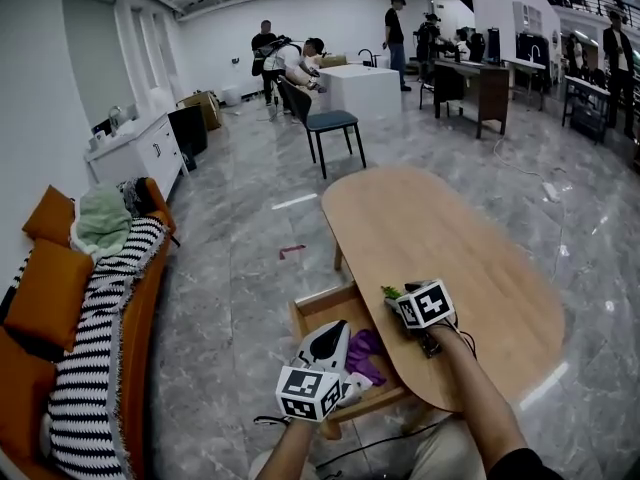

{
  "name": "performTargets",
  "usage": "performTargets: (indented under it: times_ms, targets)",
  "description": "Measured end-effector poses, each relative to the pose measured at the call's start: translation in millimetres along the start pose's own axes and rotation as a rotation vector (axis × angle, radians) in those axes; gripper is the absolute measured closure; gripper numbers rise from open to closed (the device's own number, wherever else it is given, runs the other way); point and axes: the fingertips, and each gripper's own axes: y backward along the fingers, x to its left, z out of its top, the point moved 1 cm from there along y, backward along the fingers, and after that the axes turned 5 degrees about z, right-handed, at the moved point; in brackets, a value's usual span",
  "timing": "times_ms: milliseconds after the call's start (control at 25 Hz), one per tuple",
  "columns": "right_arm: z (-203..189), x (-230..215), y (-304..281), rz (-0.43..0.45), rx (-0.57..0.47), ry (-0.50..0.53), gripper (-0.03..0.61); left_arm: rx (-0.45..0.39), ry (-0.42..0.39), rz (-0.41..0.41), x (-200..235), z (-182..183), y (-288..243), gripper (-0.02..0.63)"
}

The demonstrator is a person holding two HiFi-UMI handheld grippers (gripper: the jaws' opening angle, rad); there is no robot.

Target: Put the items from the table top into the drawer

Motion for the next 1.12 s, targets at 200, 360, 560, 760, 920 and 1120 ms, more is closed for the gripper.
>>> performTargets:
  times_ms: [200, 360, 560, 760, 920, 1120]
  targets:
    - [-5.4, -1.8, -0.6, -0.048, 0.047, 0.064, 0.446, -0.007, 0.000, 0.003, 0.7, 0.0, 1.2, 0.611]
    - [-4.6, -4.2, -3.2, -0.065, 0.066, 0.088, 0.487, -0.011, 0.006, 0.008, 5.9, 0.0, -0.4, 0.611]
    - [-6.0, -3.5, -4.3, -0.083, 0.075, 0.112, 0.512, -0.009, 0.014, 0.014, 9.4, -3.4, 1.6, 0.611]
    - [-3.3, -3.7, 2.5, -0.092, 0.054, 0.132, 0.520, -0.009, 0.015, 0.020, 6.6, -2.2, 3.4, 0.611]
    - [-3.9, -3.5, 5.3, -0.088, 0.048, 0.136, 0.523, -0.007, 0.017, 0.023, 5.1, -1.9, 4.4, 0.611]
    - [-2.6, 0.6, 4.9, -0.081, 0.035, 0.140, 0.523, -0.011, 0.021, 0.025, 8.2, -3.0, 5.7, 0.611]
